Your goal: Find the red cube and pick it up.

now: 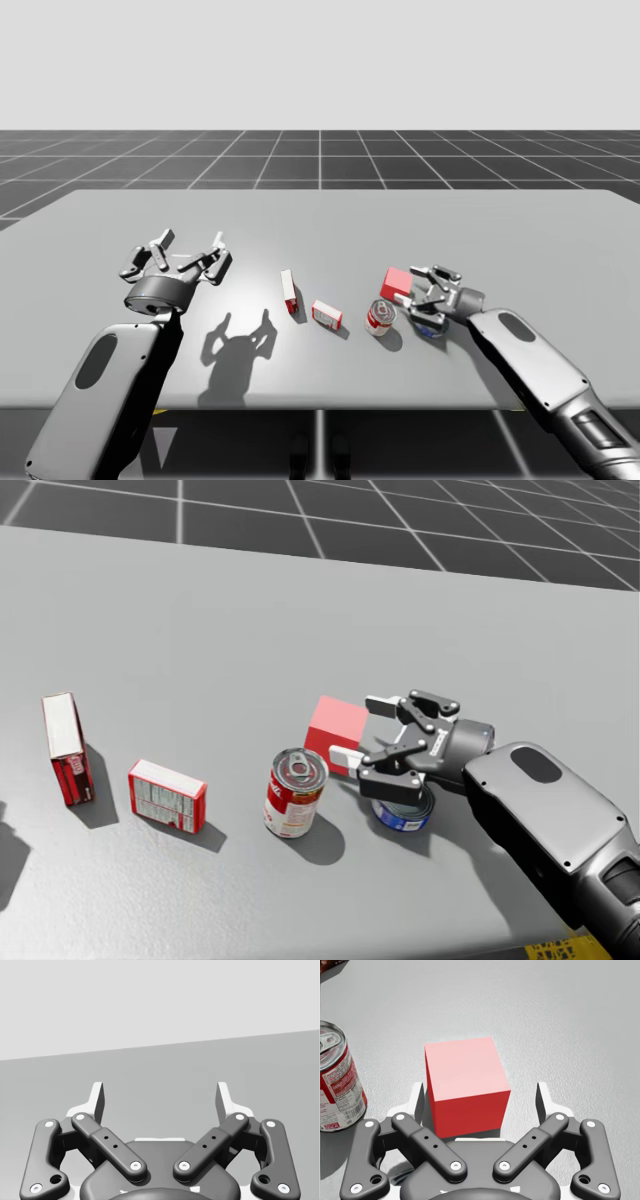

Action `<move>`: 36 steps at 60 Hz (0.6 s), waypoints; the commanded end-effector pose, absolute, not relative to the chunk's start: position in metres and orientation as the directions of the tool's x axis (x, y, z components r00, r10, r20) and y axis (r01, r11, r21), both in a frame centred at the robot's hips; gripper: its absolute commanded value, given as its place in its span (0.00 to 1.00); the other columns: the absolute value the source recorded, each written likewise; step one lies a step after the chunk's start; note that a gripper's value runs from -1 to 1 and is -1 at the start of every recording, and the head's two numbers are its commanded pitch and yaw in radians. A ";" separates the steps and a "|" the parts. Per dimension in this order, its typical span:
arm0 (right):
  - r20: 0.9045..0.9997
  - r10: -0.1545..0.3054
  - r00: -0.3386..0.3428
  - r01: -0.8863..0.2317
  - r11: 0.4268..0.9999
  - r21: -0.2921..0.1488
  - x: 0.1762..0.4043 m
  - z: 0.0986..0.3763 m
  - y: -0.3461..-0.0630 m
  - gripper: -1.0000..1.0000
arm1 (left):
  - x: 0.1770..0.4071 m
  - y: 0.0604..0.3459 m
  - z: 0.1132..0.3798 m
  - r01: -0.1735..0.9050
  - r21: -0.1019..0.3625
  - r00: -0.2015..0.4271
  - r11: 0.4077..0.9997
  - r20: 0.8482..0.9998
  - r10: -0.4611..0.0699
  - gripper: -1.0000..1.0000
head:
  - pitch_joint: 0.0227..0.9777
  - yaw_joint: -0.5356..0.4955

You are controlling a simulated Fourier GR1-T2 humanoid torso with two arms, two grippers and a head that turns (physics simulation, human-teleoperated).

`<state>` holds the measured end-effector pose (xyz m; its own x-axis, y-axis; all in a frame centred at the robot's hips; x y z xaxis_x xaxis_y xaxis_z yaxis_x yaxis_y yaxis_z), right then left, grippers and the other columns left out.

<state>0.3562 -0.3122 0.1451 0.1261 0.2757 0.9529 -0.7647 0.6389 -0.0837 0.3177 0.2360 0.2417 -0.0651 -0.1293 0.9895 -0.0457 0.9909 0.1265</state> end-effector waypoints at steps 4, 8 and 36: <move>0.942 0.302 0.147 -0.784 0.616 -0.075 0.365 0.139 -0.305 0.00 | 0.318 0.237 0.242 -0.047 0.125 -0.065 0.991 0.990 -0.128 0.00 | 0.78 0.24; 0.939 0.312 0.144 -0.793 0.604 -0.080 0.367 0.140 -0.302 0.00 | 0.318 0.237 0.242 -0.048 0.125 -0.064 0.991 0.990 -0.128 0.00 | 0.78 0.25; 0.927 0.329 0.178 -0.799 0.598 -0.059 0.359 0.137 -0.302 1.00 | 0.319 0.237 0.241 -0.043 0.134 -0.062 0.990 0.989 -0.137 0.00 | 0.75 0.24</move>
